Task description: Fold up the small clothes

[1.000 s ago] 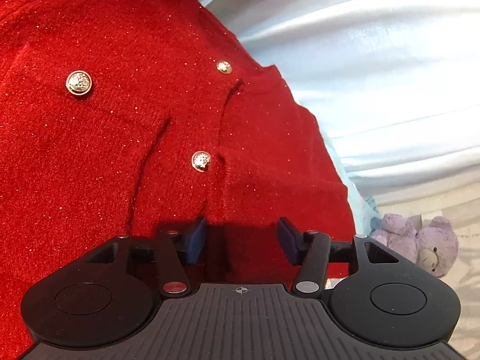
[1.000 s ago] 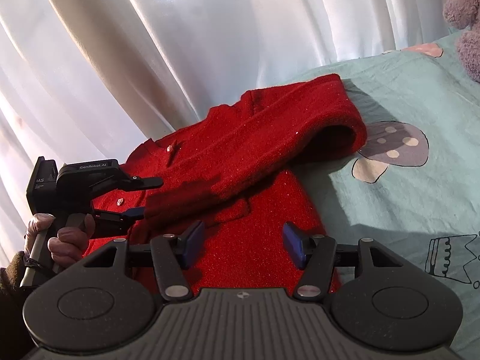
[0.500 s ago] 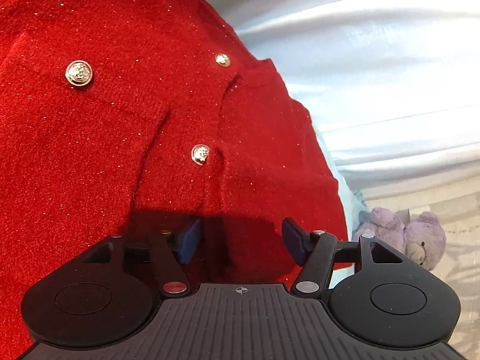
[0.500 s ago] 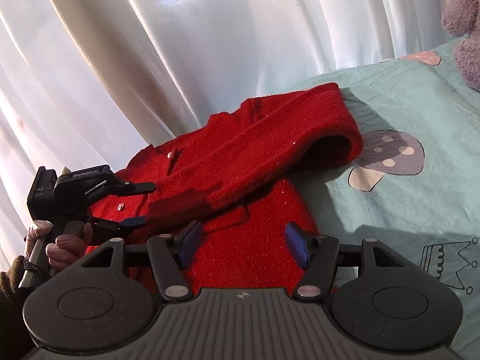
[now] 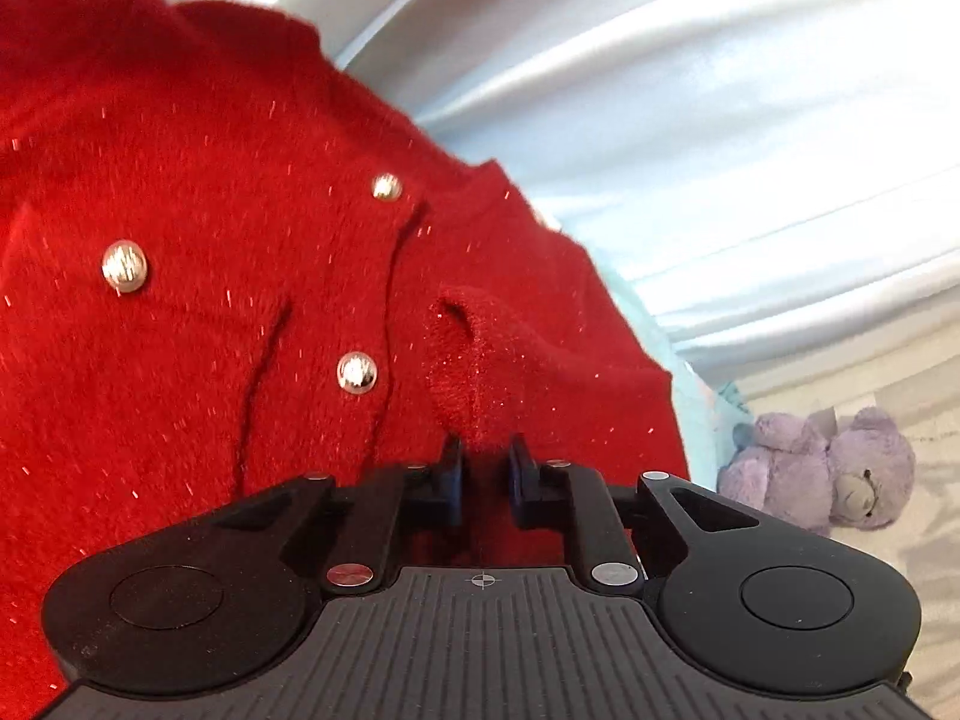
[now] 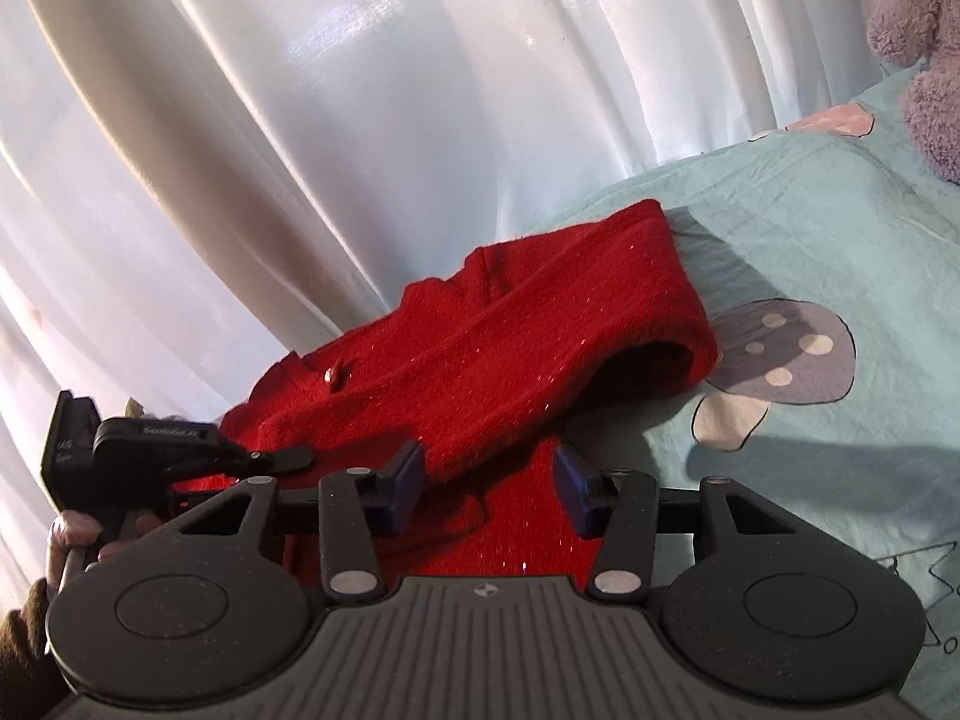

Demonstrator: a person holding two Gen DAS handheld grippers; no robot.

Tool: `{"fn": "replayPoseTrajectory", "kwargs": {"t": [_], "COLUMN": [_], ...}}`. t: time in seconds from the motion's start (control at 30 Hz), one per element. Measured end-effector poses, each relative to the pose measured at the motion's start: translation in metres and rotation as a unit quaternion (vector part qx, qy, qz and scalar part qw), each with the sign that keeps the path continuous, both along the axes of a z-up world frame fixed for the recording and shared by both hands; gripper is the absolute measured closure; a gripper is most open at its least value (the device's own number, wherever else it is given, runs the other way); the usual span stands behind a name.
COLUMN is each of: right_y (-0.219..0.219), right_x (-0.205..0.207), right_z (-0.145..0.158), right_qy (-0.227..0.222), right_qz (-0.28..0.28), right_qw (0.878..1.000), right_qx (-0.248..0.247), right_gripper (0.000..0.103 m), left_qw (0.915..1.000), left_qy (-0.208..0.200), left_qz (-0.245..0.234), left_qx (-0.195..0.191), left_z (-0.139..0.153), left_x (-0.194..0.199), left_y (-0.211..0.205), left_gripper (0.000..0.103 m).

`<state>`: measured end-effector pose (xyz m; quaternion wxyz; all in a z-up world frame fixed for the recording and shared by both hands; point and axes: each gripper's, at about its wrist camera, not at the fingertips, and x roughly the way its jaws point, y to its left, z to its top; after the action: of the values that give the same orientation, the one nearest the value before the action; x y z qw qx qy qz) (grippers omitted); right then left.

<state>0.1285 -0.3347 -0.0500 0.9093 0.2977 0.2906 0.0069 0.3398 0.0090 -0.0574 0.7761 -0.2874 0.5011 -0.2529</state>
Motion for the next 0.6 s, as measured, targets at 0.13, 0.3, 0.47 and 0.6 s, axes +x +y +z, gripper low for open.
{"fn": "replayPoseTrajectory", "kwargs": {"t": [0.13,0.3,0.47,0.6], "right_y": [-0.010,-0.018,-0.023,-0.022], "right_x": [0.015,0.032,0.046,0.060], "right_z": [0.001,-0.012,-0.035,-0.050], "right_qy": [-0.008,0.004,0.024,0.039], "right_qz": [-0.014,-0.021,-0.031,-0.036], "right_qw": [1.000,0.997,0.987,0.980], "right_qx": [0.020,0.077,0.155,0.194], "right_gripper": [0.064,0.063,0.063,0.063], "left_qw": [0.9972,0.9832,0.9774,0.9837], "left_qy": [-0.052,-0.063,-0.025,-0.033], "left_qz": [0.030,0.080,0.103,0.122], "left_qx": [0.045,0.152,0.183,0.127], "left_z": [0.030,0.027,-0.009,-0.024], "left_x": [0.002,0.006,0.008,0.007], "left_y": [0.029,0.070,0.090,0.098], "left_gripper": [0.087,0.087,0.074,0.060]}}
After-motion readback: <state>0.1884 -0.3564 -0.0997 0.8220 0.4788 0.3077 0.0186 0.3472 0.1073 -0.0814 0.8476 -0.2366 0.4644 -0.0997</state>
